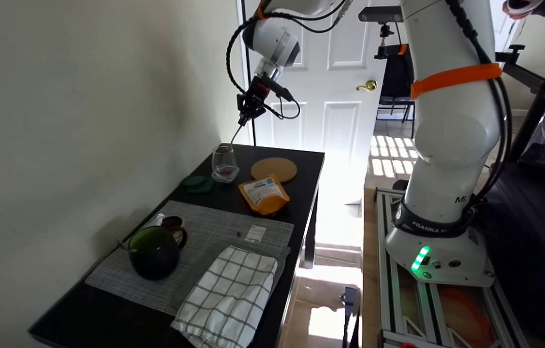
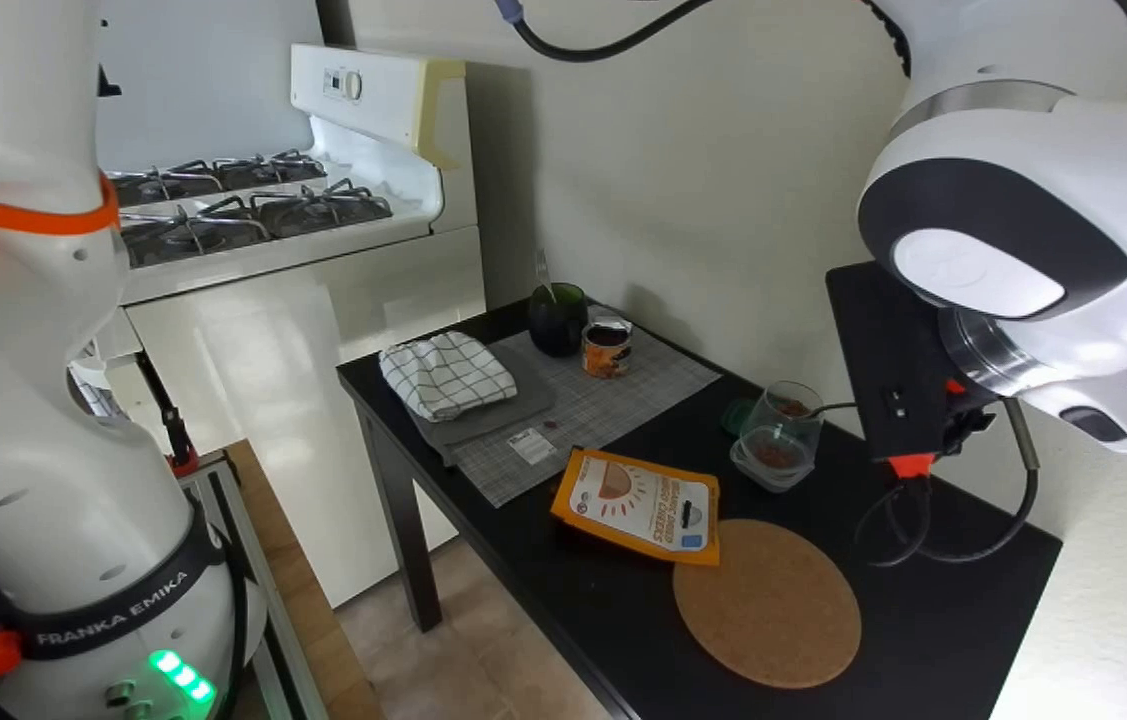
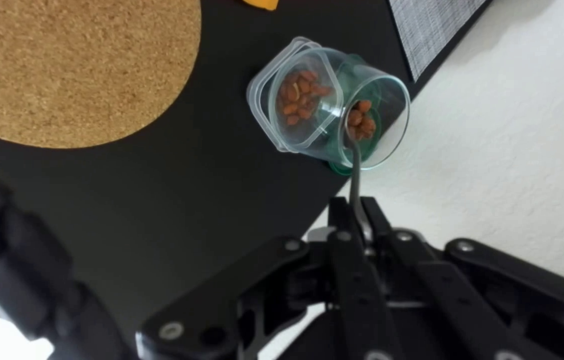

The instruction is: Put the spoon in the can then remove some contents from the can and put them in the glass cup on the right.

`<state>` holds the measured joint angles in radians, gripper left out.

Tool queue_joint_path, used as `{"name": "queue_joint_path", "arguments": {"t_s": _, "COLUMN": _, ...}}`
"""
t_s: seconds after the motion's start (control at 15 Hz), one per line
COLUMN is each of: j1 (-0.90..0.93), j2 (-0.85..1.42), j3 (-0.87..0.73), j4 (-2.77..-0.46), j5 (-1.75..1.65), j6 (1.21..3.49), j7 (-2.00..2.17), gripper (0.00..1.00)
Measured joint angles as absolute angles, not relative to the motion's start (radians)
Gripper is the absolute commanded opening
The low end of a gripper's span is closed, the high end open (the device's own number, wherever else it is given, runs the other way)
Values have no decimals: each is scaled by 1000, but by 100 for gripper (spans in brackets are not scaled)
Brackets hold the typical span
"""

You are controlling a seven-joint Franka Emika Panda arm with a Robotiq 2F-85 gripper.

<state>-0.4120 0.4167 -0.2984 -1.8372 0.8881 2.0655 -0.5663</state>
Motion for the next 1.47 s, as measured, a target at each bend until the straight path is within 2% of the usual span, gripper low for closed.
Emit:
{"name": "queue_joint_path", "arguments": {"t_s": 0.47, "j1": -338, "j2": 355, "j3": -244, "j4": -1869, "j5": 758, "j6": 2247, "j7": -476, "gripper": 2}}
{"name": "queue_joint_path", "arguments": {"t_s": 1.27, "j1": -285, "j2": 350, "j3": -201, "j4": -1870, "j5": 392, "j6": 2253, "j7": -206, "gripper": 2}}
{"name": "queue_joint_path", "arguments": {"t_s": 1.33, "j1": -285, "j2": 351, "j3": -200, "j4": -1870, "j5": 381, "j6": 2253, "j7": -196, "gripper": 23}}
{"name": "queue_joint_path", "arguments": {"t_s": 1.4, "j1": -285, "j2": 352, "j3": -199, "j4": -1870, "j5": 373, "j6": 2253, "j7": -189, "gripper": 34}}
{"name": "queue_joint_path", "arguments": {"t_s": 1.47, "j1": -285, "j2": 353, "j3": -197, "j4": -1870, "j5": 367, "j6": 2253, "j7": -180, "gripper": 40}}
